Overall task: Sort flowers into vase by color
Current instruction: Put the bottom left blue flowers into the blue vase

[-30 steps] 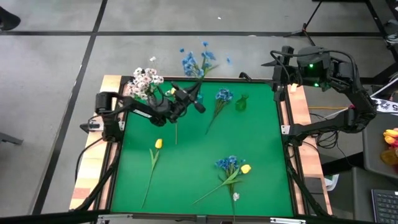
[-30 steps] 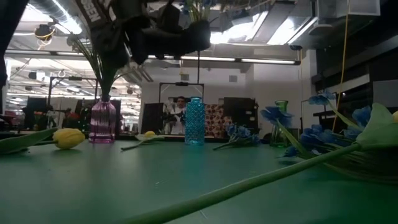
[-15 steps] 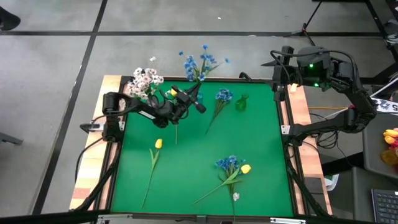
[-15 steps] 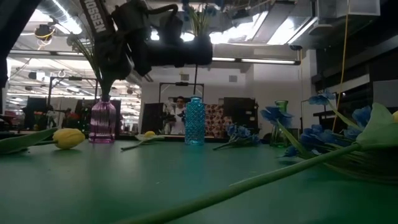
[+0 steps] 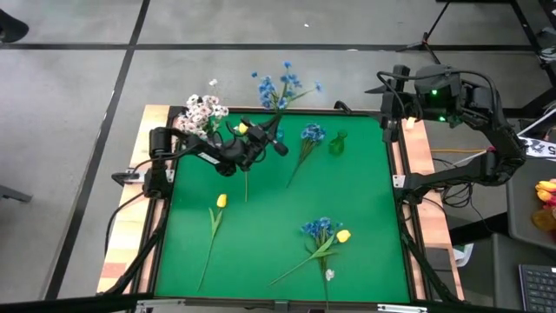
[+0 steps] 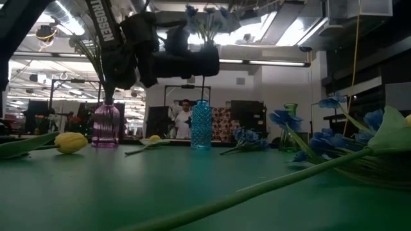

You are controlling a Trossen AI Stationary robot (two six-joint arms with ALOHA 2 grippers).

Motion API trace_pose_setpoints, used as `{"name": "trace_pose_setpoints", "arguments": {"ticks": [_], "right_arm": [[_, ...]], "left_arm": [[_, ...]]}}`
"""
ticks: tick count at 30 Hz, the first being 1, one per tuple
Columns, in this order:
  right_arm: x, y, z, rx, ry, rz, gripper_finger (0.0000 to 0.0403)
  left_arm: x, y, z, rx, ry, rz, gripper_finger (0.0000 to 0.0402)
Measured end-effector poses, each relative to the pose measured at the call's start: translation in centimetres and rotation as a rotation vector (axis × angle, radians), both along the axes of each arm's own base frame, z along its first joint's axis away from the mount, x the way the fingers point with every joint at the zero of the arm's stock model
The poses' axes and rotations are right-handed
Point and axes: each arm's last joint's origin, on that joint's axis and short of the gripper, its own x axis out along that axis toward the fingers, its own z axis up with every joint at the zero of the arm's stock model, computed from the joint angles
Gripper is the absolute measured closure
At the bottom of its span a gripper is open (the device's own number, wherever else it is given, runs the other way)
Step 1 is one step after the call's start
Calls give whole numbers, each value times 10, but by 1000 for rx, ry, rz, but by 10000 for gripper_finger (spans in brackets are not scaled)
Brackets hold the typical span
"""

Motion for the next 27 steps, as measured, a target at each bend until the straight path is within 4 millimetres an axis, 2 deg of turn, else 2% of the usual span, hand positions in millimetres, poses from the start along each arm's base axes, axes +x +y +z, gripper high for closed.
{"name": "trace_pose_setpoints", "arguments": {"ticks": [15,27], "right_arm": [[-1,0,-2,7,19,1,162],[-1,0,-2,6,19,1,162]], "left_arm": [[1,3,-10,-58,66,43,351],[3,-2,-15,-63,146,42,247]]}}
